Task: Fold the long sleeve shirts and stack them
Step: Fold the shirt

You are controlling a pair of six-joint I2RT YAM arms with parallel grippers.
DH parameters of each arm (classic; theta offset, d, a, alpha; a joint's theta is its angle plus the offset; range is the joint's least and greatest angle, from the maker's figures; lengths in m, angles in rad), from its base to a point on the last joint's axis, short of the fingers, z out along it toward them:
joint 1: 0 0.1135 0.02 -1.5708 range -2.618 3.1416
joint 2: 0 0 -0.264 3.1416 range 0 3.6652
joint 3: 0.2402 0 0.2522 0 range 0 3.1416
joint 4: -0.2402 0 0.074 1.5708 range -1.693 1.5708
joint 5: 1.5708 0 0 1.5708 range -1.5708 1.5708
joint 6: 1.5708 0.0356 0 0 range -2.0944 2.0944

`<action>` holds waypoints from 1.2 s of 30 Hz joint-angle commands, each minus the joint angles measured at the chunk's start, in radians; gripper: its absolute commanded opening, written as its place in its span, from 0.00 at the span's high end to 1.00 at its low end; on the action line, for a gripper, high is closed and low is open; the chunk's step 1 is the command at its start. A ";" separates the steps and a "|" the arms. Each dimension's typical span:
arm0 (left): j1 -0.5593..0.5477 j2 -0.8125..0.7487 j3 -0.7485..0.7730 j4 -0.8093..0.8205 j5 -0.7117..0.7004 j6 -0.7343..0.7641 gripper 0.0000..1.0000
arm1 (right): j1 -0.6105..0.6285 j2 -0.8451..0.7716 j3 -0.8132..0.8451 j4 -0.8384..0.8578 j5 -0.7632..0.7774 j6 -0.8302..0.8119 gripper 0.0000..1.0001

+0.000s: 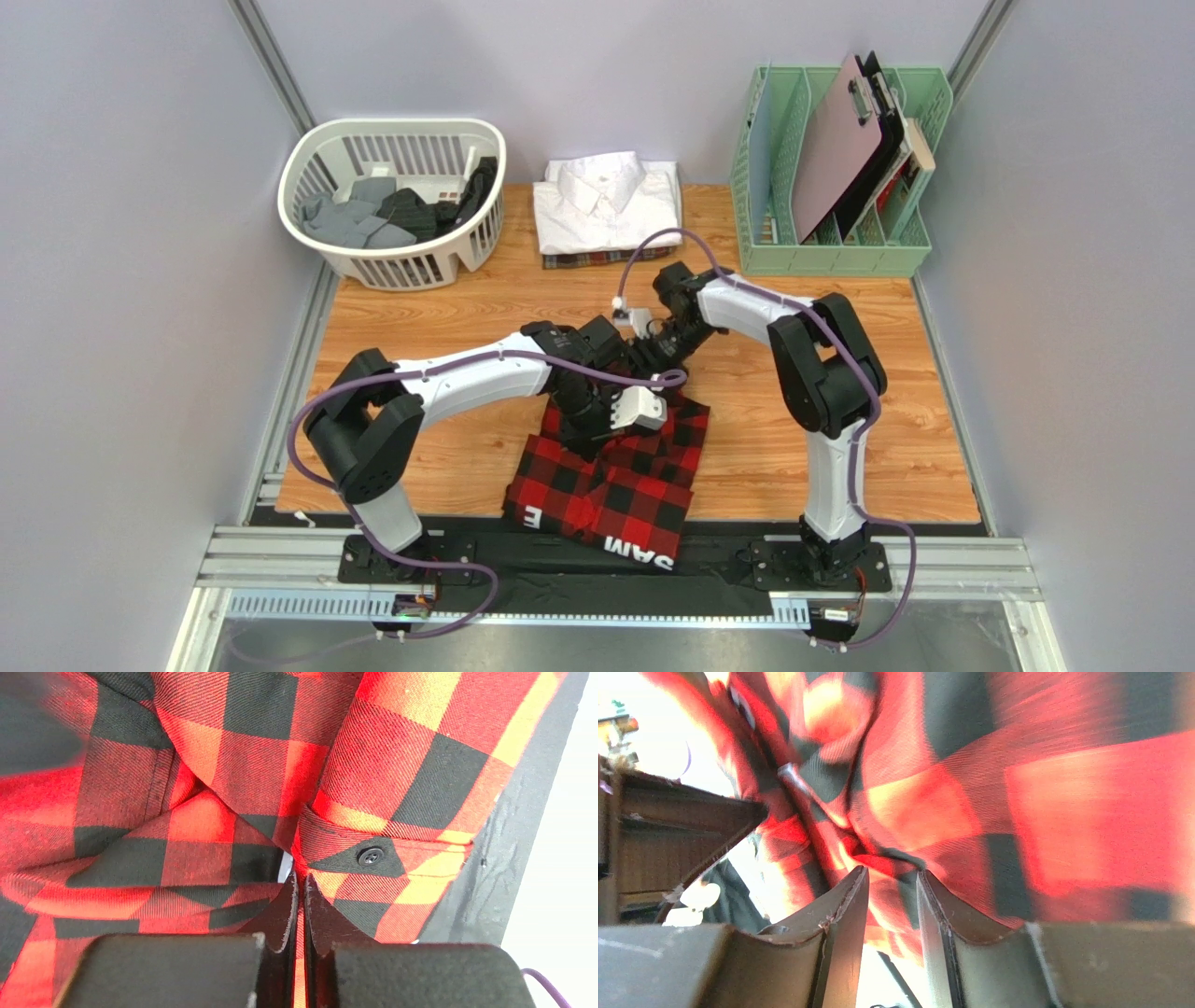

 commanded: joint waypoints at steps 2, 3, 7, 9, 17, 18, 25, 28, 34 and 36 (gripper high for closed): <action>0.002 -0.053 0.047 -0.039 0.010 -0.006 1.00 | -0.083 -0.015 0.151 -0.010 0.065 -0.004 0.62; 0.002 -0.053 0.049 -0.039 0.005 0.000 1.00 | -0.093 -0.006 0.185 -0.010 0.082 -0.001 0.62; 0.004 -0.041 0.061 -0.042 -0.006 0.009 1.00 | -0.097 0.056 0.240 -0.018 0.096 -0.007 0.62; 0.002 -0.038 0.069 -0.042 -0.009 0.010 1.00 | -0.097 0.092 0.259 -0.018 0.093 -0.009 0.62; 0.005 -0.035 0.118 -0.061 -0.035 0.040 1.00 | -0.097 0.201 0.302 -0.020 0.130 -0.027 0.67; 0.007 -0.031 0.125 -0.064 -0.042 0.044 1.00 | -0.097 0.205 0.299 -0.020 0.133 -0.031 0.67; 0.043 0.025 0.236 -0.079 -0.073 0.093 1.00 | -0.097 0.192 0.288 -0.023 0.136 -0.051 0.68; 0.060 0.057 0.285 -0.093 -0.078 0.113 1.00 | -0.097 0.197 0.297 -0.024 0.136 -0.055 0.68; 0.082 0.116 0.365 -0.084 -0.101 0.150 1.00 | -0.097 0.200 0.313 -0.037 0.133 -0.065 0.68; 0.094 0.139 0.383 -0.076 -0.102 0.155 1.00 | -0.097 0.200 0.316 -0.043 0.130 -0.068 0.68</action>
